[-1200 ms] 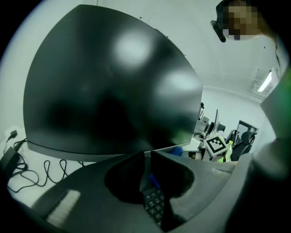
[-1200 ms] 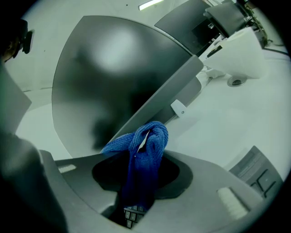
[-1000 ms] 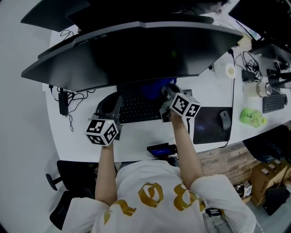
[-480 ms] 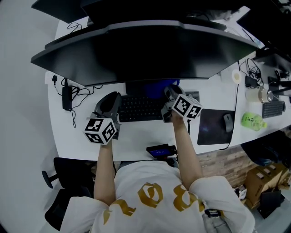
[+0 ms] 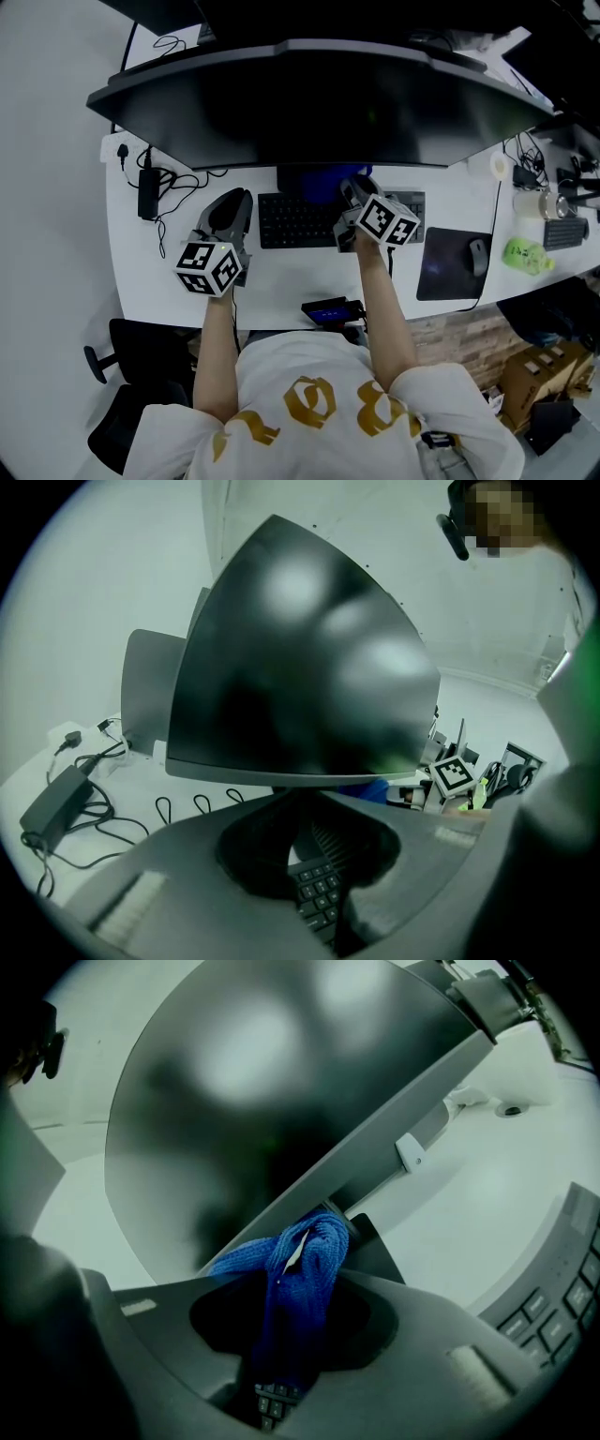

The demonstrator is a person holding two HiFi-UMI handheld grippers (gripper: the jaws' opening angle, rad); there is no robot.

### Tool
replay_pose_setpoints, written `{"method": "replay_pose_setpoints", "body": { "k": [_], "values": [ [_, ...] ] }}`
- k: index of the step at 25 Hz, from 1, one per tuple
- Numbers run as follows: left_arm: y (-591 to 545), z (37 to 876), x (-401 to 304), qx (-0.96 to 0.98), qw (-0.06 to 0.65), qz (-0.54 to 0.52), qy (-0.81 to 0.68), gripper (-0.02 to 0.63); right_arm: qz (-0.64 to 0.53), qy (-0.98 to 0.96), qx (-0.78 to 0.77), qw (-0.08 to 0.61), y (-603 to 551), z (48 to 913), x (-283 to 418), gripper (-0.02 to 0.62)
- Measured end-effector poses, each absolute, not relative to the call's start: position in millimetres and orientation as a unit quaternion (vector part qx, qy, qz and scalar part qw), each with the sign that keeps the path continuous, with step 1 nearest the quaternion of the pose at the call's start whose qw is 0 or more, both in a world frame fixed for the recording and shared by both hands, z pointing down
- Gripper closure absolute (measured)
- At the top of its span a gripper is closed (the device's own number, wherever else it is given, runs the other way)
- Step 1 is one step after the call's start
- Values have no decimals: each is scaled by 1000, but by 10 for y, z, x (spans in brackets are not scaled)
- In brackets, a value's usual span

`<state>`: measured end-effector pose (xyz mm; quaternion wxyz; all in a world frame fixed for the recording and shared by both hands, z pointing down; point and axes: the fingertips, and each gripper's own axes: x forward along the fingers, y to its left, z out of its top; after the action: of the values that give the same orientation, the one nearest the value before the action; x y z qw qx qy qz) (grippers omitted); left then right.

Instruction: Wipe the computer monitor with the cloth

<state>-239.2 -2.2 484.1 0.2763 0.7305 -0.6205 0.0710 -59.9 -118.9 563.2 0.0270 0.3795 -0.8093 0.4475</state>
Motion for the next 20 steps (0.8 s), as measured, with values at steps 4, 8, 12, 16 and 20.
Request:
{"method": "replay_pose_setpoints", "body": {
  "k": [4, 8, 12, 16, 20],
  "values": [
    [49, 4871, -2568, 728, 281, 72, -621, 560, 447, -809, 380, 29, -1138, 5650, -752, 439],
    [56, 4869, -2702, 730, 279, 72, -619, 560, 444, -813, 377, 28, -1103, 5627, -910, 439],
    [86, 4875, -2829, 731, 279, 72, -619, 560, 444, -813, 375, 26, -1068, 5632, -1054, 439],
    [123, 4888, -2948, 731, 280, 68, -618, 560, 443, -815, 373, 26, -1017, 5626, -1197, 439],
    [160, 4894, -3050, 732, 280, 65, -617, 560, 441, -817, 370, 27, -966, 5617, -1337, 439]
  ]
}}
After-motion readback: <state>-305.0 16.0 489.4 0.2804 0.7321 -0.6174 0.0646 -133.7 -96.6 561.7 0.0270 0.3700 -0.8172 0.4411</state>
